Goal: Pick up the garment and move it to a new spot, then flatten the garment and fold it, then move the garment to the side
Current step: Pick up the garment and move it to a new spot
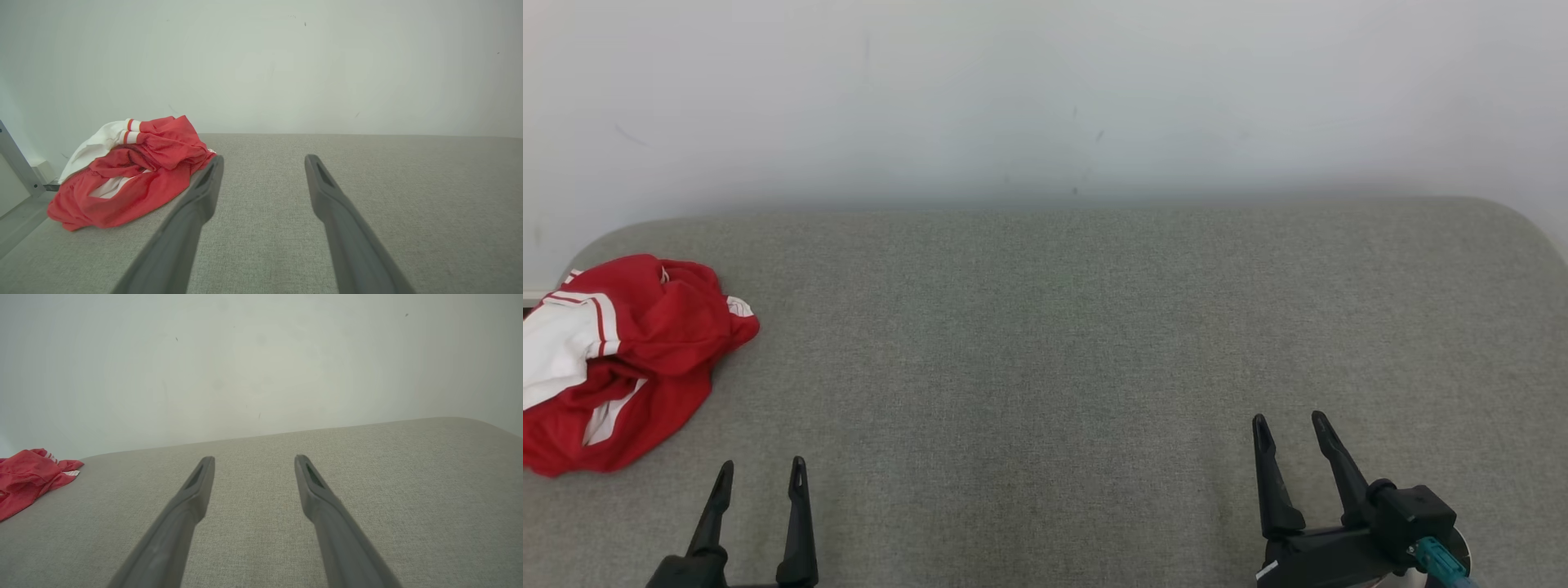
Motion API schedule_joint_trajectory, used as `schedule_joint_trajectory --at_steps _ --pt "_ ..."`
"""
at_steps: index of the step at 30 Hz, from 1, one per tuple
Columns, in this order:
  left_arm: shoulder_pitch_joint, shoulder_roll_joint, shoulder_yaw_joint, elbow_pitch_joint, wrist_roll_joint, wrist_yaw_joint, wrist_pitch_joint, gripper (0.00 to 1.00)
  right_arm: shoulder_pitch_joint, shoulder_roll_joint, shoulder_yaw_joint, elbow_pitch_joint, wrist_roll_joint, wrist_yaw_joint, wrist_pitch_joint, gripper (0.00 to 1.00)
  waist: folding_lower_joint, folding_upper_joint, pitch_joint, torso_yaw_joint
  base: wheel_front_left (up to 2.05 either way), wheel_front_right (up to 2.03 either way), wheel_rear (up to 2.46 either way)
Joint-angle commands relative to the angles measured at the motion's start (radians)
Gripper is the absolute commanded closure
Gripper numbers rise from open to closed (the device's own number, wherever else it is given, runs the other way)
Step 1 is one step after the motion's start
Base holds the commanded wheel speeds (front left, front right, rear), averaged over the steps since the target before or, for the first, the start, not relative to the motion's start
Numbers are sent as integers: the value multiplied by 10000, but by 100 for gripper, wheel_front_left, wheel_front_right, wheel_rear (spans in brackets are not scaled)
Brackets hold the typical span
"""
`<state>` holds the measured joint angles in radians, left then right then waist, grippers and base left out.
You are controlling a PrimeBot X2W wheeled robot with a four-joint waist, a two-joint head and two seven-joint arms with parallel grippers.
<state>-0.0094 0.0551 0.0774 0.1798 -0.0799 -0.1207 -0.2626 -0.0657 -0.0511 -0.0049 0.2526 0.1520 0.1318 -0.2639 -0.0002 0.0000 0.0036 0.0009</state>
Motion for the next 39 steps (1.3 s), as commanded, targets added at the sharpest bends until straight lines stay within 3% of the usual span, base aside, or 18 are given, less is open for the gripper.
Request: schedule_joint_trajectory --at_steps 1,13,35,39 --pt "72 -16 40 19 26 -15 -35 0 83 16 13 14 68 -21 -9 0 2 0 2 9 0 0 0" --pt "-74 -32 139 176 101 -61 -37 0 149 15 33 39 181 -21 -9 0 2 0 24 695 0 0 0" --pt "16 -36 662 471 127 -44 -37 0 113 15 9 152 166 -21 -9 0 2 0 180 3985 0 0 0" --pt "87 -41 815 442 61 13 -35 0 136 13 28 157 154 -21 -9 0 2 0 166 4261 0 0 0"
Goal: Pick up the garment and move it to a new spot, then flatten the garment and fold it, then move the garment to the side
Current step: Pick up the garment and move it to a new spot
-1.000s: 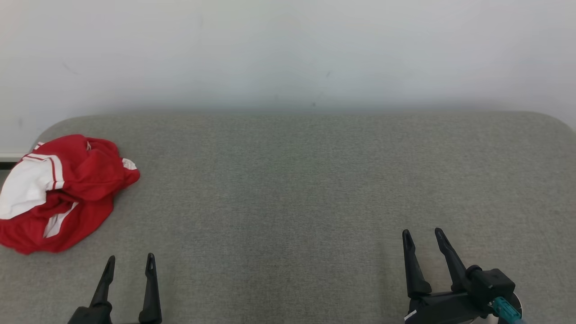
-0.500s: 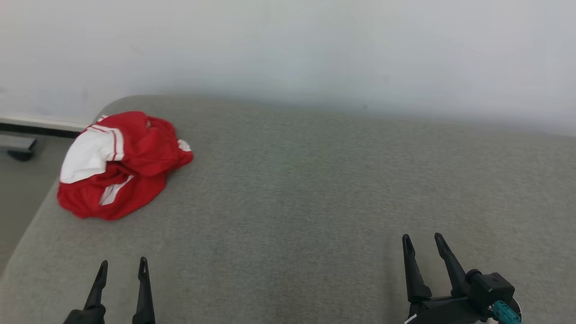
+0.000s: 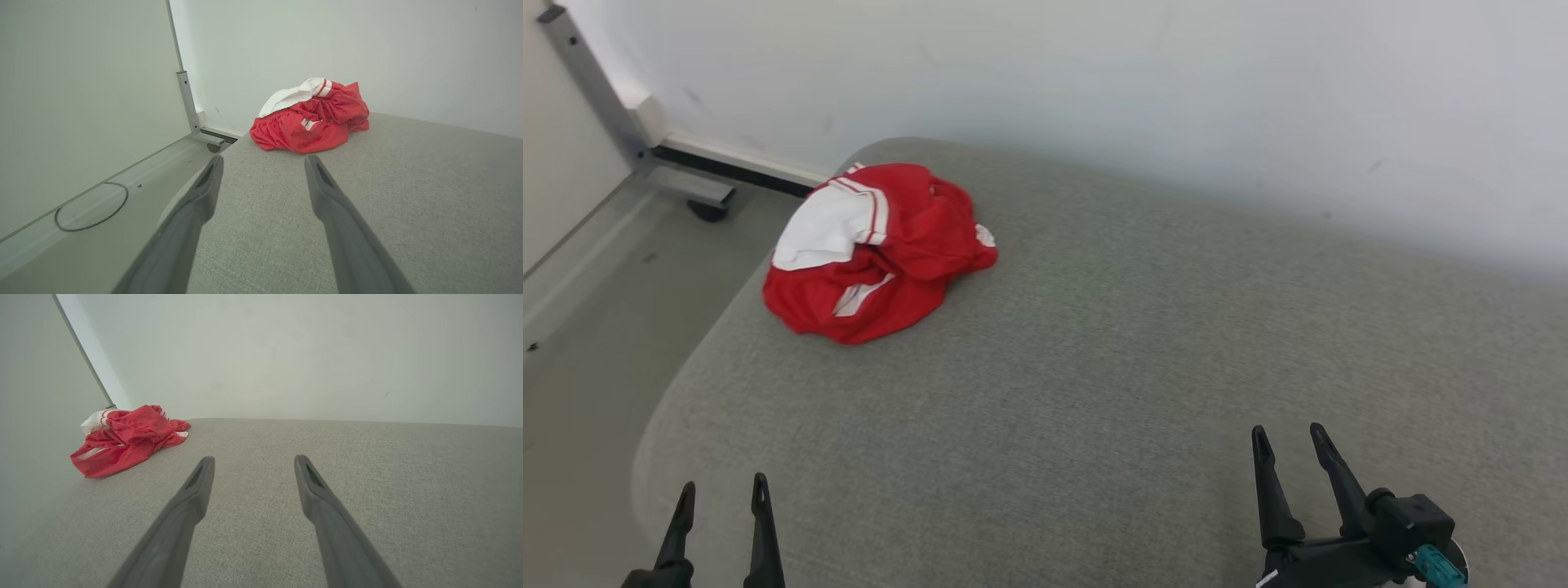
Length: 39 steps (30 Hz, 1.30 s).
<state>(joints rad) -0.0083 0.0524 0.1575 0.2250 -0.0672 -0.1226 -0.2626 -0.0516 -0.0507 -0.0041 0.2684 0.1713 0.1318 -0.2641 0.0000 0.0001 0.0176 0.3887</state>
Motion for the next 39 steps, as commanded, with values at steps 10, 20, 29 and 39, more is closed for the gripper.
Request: schedule_joint_trajectory --at_steps 10,20,29,39 --pt "209 -24 -46 -68 -142 184 -35 0 50 11 28 24 -140 -21 -7 0 0 -1 30 1045 0 0 0" --pt "232 -29 96 16 -164 353 -35 0 19 11 196 94 -69 -21 -7 0 0 -1 33 1085 0 0 0" --pt "-813 154 311 223 -283 255 -37 0 -313 8 102 63 -345 -21 -7 0 0 -1 539 282 0 0 0" --pt "-3689 1243 570 807 -839 -10 -35 0 -969 8 -283 -200 -812 -21 -7 0 0 -1 1828 -1202 0 0 0"
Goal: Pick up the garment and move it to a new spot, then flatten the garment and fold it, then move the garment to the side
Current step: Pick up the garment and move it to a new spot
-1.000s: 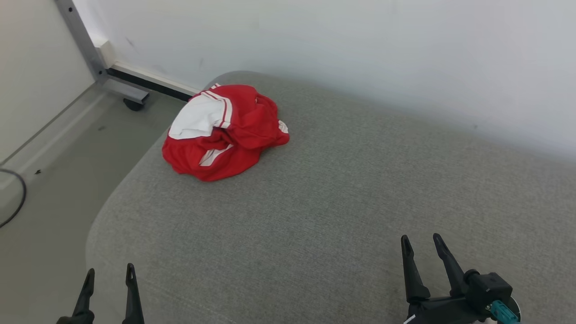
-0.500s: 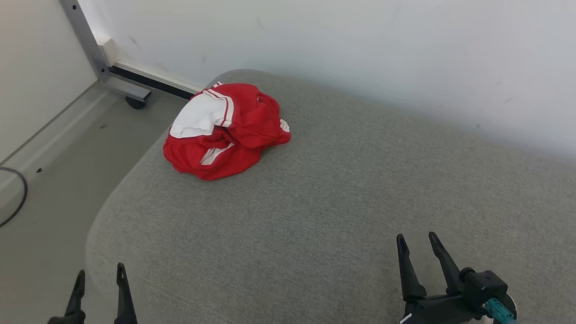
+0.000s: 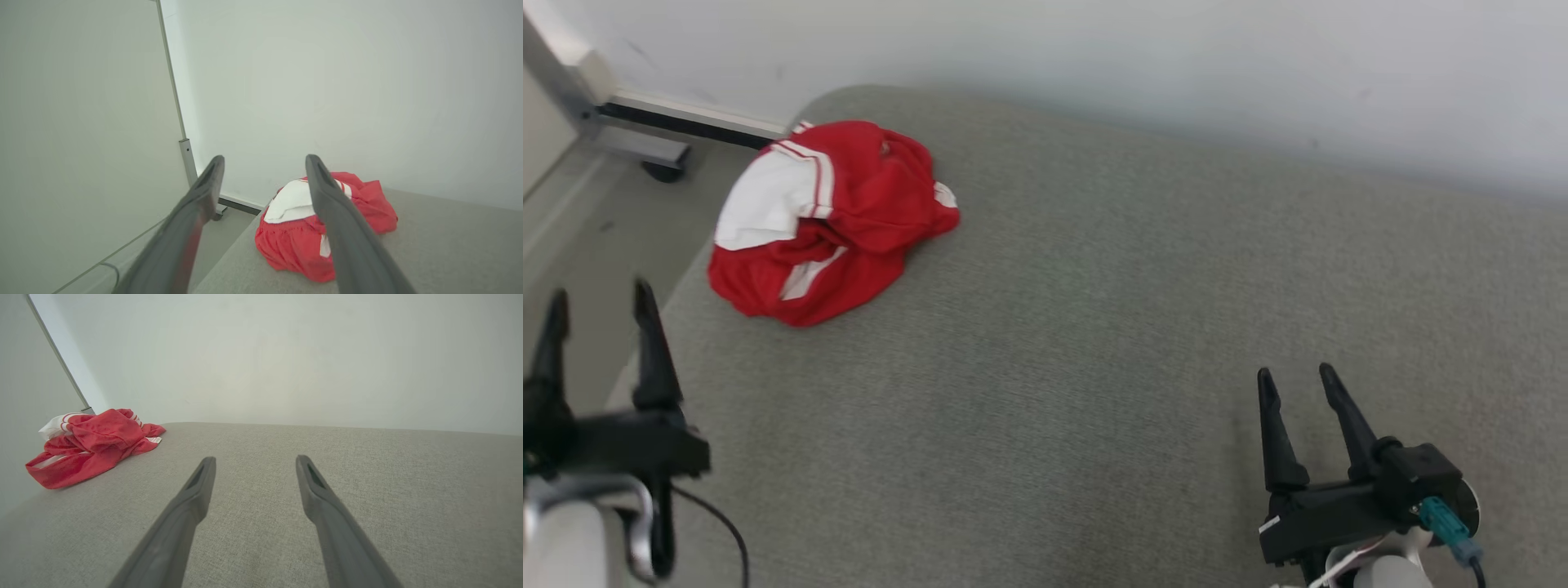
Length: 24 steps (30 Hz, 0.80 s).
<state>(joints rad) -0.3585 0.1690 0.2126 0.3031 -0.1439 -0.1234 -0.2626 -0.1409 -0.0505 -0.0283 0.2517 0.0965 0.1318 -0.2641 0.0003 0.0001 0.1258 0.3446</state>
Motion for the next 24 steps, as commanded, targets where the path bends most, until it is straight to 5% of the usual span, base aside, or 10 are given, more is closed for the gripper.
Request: schedule_joint_trajectory --at_steps 1,24 --pt "-485 237 -2 137 -62 -26 -35 0 -123 6 -61 -79 -107 -21 -5 0 -3 -1 859 -901 0 0 0" --pt "-3672 3055 -1031 3873 -1543 -61 798 0 -347 17 -547 -505 82 -21 -7 0 -3 -1 1903 -3196 0 0 0"
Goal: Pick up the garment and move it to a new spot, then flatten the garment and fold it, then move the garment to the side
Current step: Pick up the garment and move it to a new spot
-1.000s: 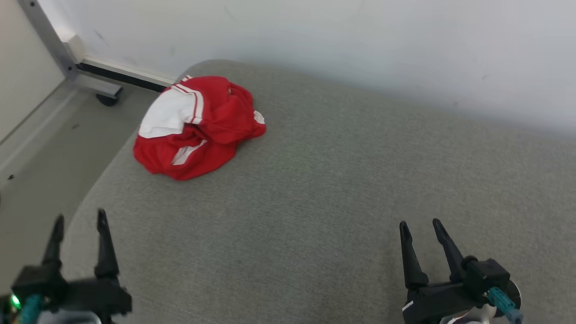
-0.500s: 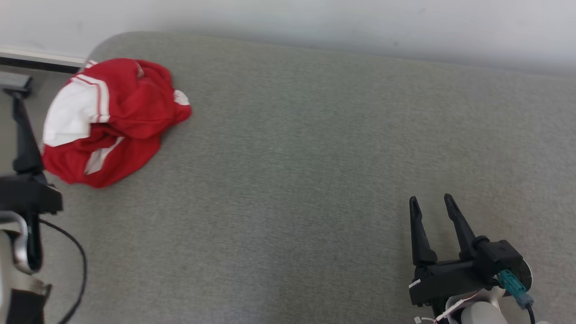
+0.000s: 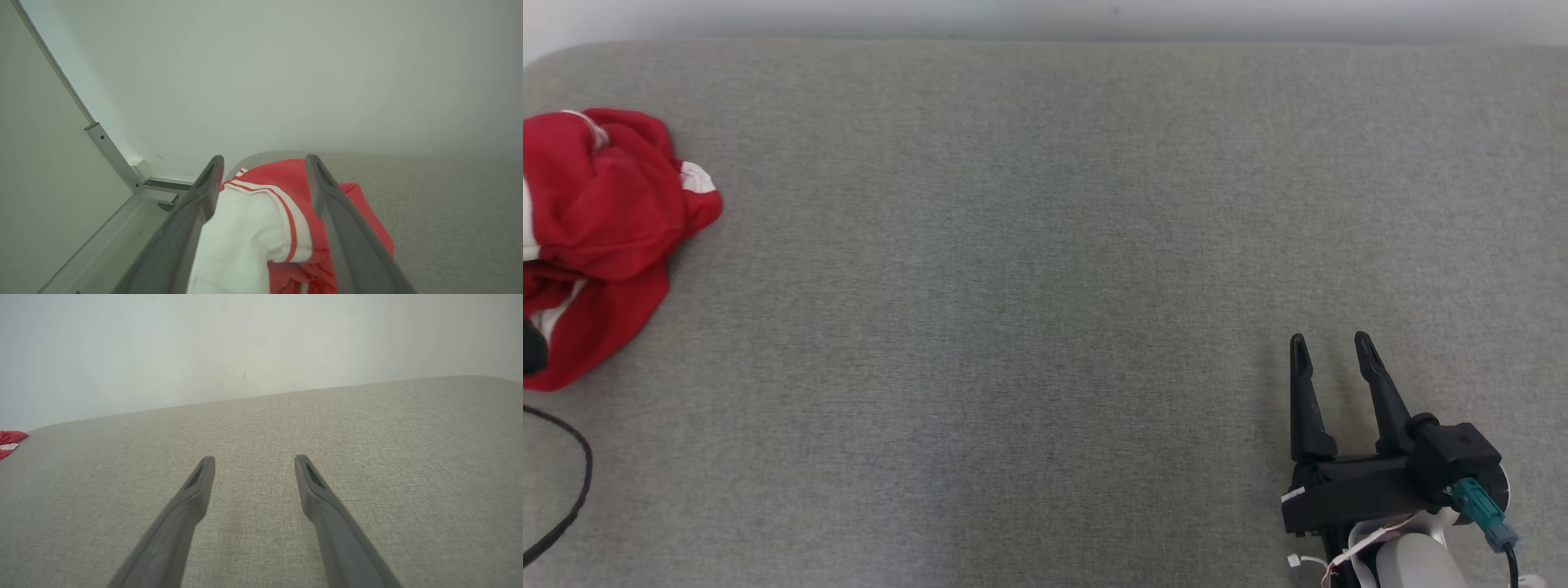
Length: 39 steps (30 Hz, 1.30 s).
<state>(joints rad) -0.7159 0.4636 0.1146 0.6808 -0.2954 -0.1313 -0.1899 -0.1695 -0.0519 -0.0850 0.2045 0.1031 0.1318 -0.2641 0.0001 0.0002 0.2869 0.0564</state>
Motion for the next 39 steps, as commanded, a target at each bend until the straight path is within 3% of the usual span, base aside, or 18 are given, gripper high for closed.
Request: schedule_joint_trajectory --at_steps 1,5,17,18,19,20,30,39 --pt "-177 193 -122 221 -94 18 107 0 -85 32 18 -59 24 -21 -7 0 -1 -2 344 -356 0 0 0" --pt "-429 423 -366 934 -48 20 622 0 -151 23 -217 -125 158 -21 -7 0 -1 -2 475 -443 0 0 0" --pt "-840 363 -797 2747 -350 20 1882 0 -198 30 -246 -118 140 -21 -7 0 -1 -2 504 -634 0 0 0" --pt "-854 388 -832 2831 -357 20 1876 7 -190 30 -233 -107 139 -21 -7 0 -1 -2 486 -638 0 0 0" --pt "-869 409 -871 2920 -352 19 1837 69 -182 29 -213 -89 134 -21 -7 0 -1 -2 454 -645 0 0 0" --pt "-877 422 -913 2999 -350 19 1788 100 -170 29 -192 -75 136 -21 -7 0 -1 -2 411 -654 0 0 0" --pt "-1404 658 -1101 2630 -37 245 55 100 53 29 -185 44 268 -21 -7 0 -1 -2 -217 -613 0 0 0" --pt "-2213 700 -1566 869 346 194 -572 100 269 26 30 320 638 -21 -6 0 -1 -2 -918 -887 0 0 0"
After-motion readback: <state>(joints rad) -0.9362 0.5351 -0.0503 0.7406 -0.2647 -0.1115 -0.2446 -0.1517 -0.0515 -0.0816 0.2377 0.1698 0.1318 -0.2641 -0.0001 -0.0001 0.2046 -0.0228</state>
